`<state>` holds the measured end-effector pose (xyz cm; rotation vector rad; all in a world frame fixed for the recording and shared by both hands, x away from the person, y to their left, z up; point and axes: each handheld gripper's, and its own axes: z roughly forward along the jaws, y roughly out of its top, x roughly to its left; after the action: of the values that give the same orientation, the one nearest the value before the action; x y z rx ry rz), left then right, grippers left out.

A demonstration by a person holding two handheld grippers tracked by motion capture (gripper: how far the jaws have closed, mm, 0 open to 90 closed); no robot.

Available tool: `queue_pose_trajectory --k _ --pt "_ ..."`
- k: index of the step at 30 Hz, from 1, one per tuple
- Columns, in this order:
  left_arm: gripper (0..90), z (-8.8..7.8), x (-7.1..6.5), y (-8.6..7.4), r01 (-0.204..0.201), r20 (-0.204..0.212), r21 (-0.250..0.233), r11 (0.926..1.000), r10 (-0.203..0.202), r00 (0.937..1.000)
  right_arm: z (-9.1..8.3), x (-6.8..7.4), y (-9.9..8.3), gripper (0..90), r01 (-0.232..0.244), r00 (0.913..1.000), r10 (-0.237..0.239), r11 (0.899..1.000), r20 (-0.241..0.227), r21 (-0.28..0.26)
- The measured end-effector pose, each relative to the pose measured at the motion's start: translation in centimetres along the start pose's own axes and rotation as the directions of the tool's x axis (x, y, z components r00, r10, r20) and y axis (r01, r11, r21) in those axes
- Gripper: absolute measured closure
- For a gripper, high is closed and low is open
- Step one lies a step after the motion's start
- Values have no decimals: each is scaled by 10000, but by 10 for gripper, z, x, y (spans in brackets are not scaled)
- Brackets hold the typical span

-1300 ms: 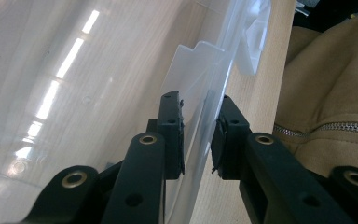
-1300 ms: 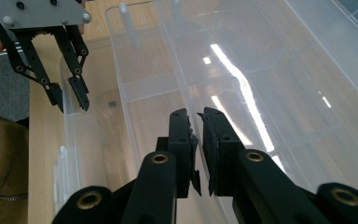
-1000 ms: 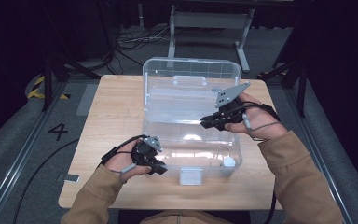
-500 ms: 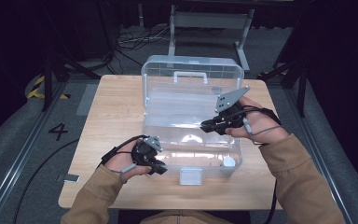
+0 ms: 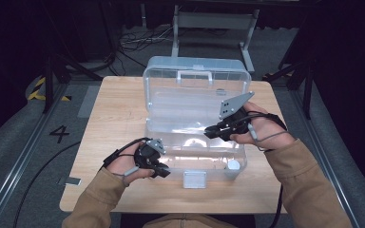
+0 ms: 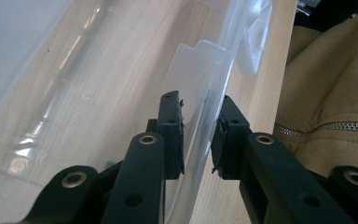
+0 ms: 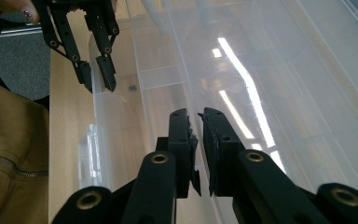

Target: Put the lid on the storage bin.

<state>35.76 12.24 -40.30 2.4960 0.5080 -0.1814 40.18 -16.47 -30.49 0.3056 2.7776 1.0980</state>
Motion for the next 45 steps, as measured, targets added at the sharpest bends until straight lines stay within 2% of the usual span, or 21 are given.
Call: queue_pose_trajectory --k 21,45 --pt "757 0 0 0 22 -5 18 10000 -22 10000 2 10 -3 803 153 9997 -149 9998 -200 159" --pt "756 0 0 0 21 -45 36 10000 -21 10000 4 15 -5 781 360 9990 -353 9990 -288 258"
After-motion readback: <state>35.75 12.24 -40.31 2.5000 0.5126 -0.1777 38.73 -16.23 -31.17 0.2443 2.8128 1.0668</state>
